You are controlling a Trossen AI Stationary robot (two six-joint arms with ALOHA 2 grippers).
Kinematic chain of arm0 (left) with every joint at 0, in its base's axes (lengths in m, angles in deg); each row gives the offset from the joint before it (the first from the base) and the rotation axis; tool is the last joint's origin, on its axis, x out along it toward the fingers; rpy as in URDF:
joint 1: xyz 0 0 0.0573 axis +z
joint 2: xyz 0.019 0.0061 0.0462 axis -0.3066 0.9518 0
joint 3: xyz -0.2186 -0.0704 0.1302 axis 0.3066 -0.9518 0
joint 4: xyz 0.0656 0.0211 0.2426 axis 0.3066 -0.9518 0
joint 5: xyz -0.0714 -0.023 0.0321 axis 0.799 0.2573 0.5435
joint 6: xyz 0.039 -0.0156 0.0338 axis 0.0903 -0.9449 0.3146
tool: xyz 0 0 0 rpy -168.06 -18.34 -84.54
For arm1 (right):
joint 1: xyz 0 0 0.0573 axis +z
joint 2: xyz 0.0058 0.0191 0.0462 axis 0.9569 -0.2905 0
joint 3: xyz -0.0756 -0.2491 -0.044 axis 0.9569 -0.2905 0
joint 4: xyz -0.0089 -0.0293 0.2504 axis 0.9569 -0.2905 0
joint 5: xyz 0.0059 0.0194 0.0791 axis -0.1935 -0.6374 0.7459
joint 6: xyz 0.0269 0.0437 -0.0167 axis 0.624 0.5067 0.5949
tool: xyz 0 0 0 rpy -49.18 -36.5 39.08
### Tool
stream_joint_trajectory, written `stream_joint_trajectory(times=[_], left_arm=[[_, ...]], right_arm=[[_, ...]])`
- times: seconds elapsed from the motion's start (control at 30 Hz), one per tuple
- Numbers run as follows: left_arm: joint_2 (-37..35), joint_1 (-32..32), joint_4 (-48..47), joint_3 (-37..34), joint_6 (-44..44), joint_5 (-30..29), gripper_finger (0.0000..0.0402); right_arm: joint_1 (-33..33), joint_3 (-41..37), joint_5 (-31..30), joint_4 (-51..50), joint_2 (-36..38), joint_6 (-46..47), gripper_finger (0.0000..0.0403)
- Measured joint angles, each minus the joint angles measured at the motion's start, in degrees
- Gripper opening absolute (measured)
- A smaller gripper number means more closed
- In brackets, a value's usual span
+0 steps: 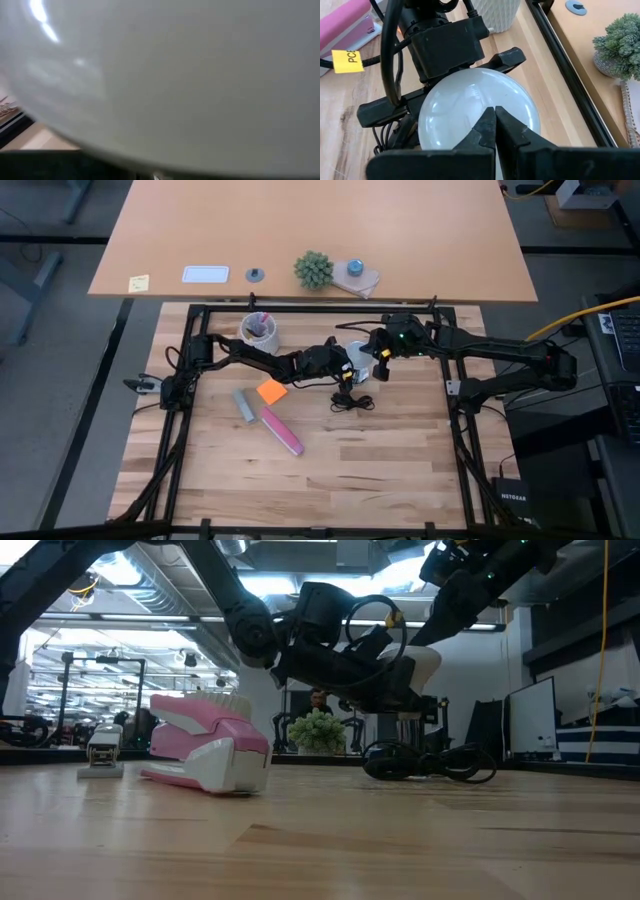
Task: Screw lightbulb
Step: Insert the lightbulb into the lamp
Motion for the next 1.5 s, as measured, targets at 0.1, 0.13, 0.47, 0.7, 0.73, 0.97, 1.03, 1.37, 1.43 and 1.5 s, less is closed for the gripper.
stream_joint_trajectory(times=[0.1, 0.13, 0.47, 0.7, 0.73, 0.97, 1.03, 1.37, 1.43, 1.5], left_arm=[[0.0, 0.0, 0.0, 0.0, 0.1, 0.0, 0.0153], [0.0, 0.0, -0.1, 0.0, 0.1, 0.0, 0.0153], [0.0, 0.0, -2.1, 0.2, 0.0, 0.0, 0.0153], [-0.2, 0.0, -4.5, 0.1, -0.9, -0.5, 0.0198], [-0.1, 0.0, -4.2, 0.0, -1.2, -0.7, 0.0209], [-0.1, -0.4, -4.0, 0.0, -1.4, -1.2, 0.0254], [-0.1, -0.4, -4.0, 0.0, -1.3, -1.2, 0.0256], [-0.8, -0.8, -5.0, 0.0, -4.2, -1.0, 0.0246], [-1.4, -1.2, -5.7, -0.1, -4.1, -0.8, 0.0245], [-2.4, -1.9, -6.7, -0.1, -4.0, -0.5, 0.0244]], right_arm=[[0.0, 0.0, 0.1, 0.0, 0.0, 0.0, 0.0002], [0.0, 0.0, 0.1, 0.0, 0.0, 0.0, 0.0002], [0.0, 0.0, 0.1, 0.0, 0.0, 0.0, 0.0002], [-0.1, 0.0, 0.0, -0.1, 0.0, 0.0, 0.0002], [-0.1, 0.0, 0.0, -0.1, 0.0, 0.0, 0.0002], [0.0, 0.0, 0.0, -0.2, 0.0, 0.0, 0.0002], [0.0, 0.0, 0.0, -0.2, 0.0, 0.0, 0.0002], [0.0, 0.0, 0.0, -0.2, 0.0, 0.0, 0.0002], [0.0, 0.0, 0.0, -0.2, 0.0, 0.0, 0.0002], [0.0, 0.0, 0.0, -0.1, 0.0, 0.0, 0.0002]])
